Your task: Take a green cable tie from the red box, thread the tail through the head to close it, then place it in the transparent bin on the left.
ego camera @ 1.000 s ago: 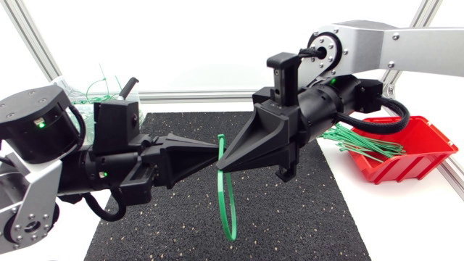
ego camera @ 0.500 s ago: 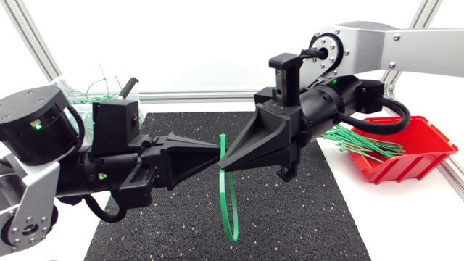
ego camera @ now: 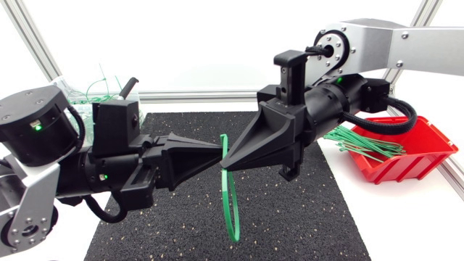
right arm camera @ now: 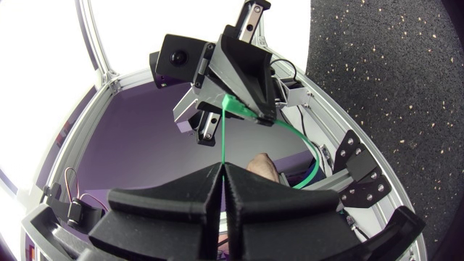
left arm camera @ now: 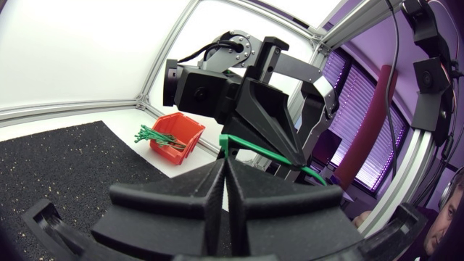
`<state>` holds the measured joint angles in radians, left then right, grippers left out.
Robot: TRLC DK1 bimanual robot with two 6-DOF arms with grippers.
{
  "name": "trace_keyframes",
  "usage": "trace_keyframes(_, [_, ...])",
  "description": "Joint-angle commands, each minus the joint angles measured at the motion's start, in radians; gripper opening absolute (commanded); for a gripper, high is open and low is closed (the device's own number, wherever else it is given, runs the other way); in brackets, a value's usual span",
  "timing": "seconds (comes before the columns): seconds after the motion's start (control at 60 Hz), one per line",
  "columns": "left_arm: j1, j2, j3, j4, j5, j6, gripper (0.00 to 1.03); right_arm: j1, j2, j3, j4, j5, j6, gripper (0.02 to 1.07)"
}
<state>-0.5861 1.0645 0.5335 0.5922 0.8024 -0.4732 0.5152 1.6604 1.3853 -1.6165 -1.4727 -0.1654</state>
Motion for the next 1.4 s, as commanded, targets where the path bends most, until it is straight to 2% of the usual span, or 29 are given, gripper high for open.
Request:
trace_keyframes(0.0, [-0.011, -0.008, -0.020, 0.004, -0.006, 0.011, 0.04, 0.003, -0.017, -0.022, -0.005, -0.005, -0.016, 0.08])
trace_keyframes(1.033, [-0.014, -0.005, -0.017, 0.004, -0.009, 0.015, 0.04, 0.008, 0.002, -0.029, 0.020, -0.003, -0.017, 0.08])
trace_keyframes(1.383, [-0.050, -0.057, -0.035, -0.003, -0.045, 0.038, 0.04, -0.003, 0.010, -0.031, 0.023, -0.005, -0.019, 0.08])
